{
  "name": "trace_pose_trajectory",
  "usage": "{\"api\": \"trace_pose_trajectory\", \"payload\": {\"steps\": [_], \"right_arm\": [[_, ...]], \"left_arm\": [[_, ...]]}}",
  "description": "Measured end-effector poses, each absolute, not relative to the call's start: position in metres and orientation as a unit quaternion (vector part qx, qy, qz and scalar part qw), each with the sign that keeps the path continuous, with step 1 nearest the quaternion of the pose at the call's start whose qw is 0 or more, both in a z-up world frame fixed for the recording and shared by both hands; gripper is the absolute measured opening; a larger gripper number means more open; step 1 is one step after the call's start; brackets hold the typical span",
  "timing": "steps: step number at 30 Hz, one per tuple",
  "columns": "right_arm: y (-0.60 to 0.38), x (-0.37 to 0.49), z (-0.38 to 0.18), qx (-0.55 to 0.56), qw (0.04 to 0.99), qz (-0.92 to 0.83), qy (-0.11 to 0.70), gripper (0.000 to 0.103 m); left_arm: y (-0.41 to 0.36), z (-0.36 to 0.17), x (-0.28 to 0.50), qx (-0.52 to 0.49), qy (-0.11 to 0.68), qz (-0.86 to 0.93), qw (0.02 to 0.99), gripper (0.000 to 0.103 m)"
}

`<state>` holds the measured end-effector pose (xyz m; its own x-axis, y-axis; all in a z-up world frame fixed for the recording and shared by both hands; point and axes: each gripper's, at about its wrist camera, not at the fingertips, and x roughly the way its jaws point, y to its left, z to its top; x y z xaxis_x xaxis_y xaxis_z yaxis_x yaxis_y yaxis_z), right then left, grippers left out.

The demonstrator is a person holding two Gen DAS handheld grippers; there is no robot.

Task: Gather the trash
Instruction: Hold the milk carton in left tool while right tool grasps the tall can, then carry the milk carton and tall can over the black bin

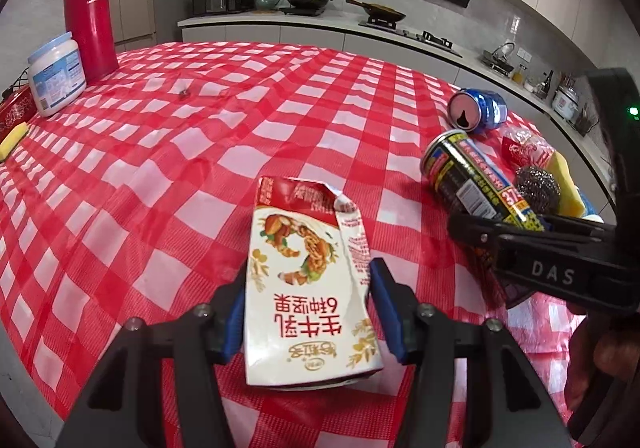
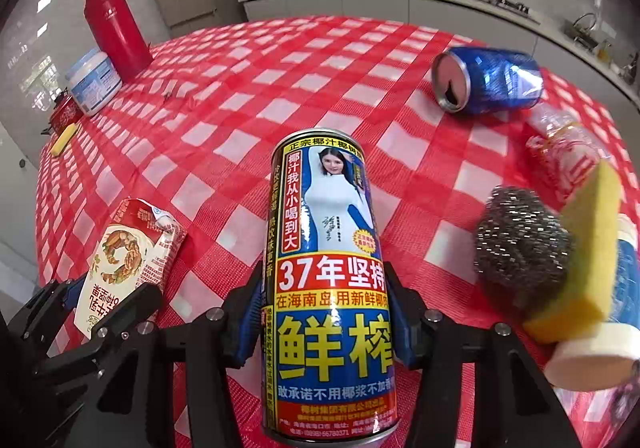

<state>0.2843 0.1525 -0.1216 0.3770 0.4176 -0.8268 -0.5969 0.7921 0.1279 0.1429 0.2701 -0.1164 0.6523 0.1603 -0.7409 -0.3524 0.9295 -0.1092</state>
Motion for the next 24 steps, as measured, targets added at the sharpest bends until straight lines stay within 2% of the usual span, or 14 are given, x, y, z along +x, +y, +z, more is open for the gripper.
{"api": "trace_pose_trajectory", "payload": {"steps": [12, 24], "right_arm": [[0.114, 0.266, -0.091, -0.081, 0.845, 0.295, 0.438, 0.055], [0.005, 0.262, -0.062, -0.036, 0.871, 0.244, 0.425, 0.055]], "left_arm": [[0.24, -0.094, 0.146, -0.098, 0.37, 0.123, 0.915, 0.056], [0.157, -0.071, 0.158, -0.074, 0.354, 0.07, 0.93, 0.056]]}}
